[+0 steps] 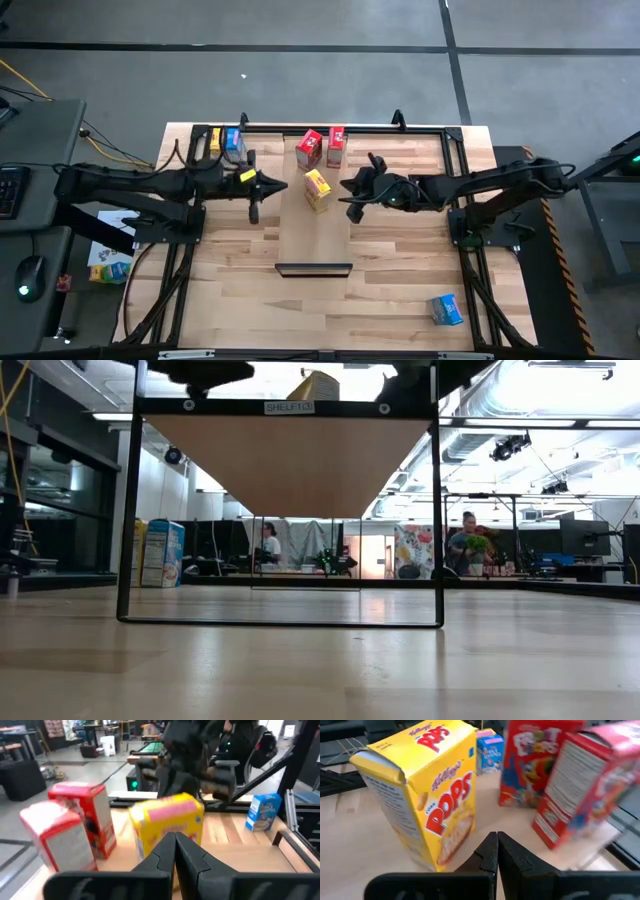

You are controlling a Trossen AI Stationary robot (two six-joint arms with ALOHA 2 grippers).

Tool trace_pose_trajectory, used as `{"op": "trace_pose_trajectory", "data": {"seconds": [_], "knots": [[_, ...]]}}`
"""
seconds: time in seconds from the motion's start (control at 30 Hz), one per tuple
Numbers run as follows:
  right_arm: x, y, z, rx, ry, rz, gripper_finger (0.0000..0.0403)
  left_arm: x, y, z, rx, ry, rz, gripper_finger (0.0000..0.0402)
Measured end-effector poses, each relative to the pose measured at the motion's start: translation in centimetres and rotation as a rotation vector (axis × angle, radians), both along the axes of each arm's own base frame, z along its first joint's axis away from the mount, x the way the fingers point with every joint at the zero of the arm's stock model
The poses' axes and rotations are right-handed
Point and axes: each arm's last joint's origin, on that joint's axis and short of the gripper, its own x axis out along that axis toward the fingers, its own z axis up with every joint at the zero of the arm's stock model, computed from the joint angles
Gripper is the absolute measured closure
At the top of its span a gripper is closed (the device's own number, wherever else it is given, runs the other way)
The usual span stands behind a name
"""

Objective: Stack cereal on shelf
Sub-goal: Put the bottom yellow cereal box on the shelf

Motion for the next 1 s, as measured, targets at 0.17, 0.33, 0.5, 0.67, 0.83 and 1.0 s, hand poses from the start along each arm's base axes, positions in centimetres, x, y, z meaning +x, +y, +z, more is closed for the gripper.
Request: {"op": "trace_pose_trajectory", "data": {"seconds": [0.17, 0.33, 0.5, 0.67, 0.83, 1.0], "knots": [[-0.4, 0.0, -0.2, 0.04, 0.023, -0.002, 0.0403, -0.4, -1.1, -3.4, -0.051, -0.003, -0.017, 0.0401], [0.6, 0.2, -1.7, 0.067, -0.008, 0.045, 0.0403, 0.4, -1.2, -6.3, -0.082, -0.01, -0.013, 0.0402], [1.4, 0.3, -2.8, 0.07, -0.041, 0.064, 0.0403, 1.8, -0.7, -7.0, -0.083, -0.002, 0.009, 0.0402], [1.6, 0.3, -2.8, 0.073, -0.059, 0.066, 0.0403, 3.6, 0.2, -7.6, -0.085, 0.043, 0.033, 0.0401], [1.6, 0.4, -2.7, 0.073, -0.07, 0.071, 0.0403, 5.5, 0.8, -7.5, -0.088, 0.067, 0.012, 0.0401], [1.8, 0.4, -3.0, 0.069, -0.063, 0.074, 0.0403, 6.6, 1.3, -7.6, -0.064, 0.085, 0.018, 0.0401]]}}
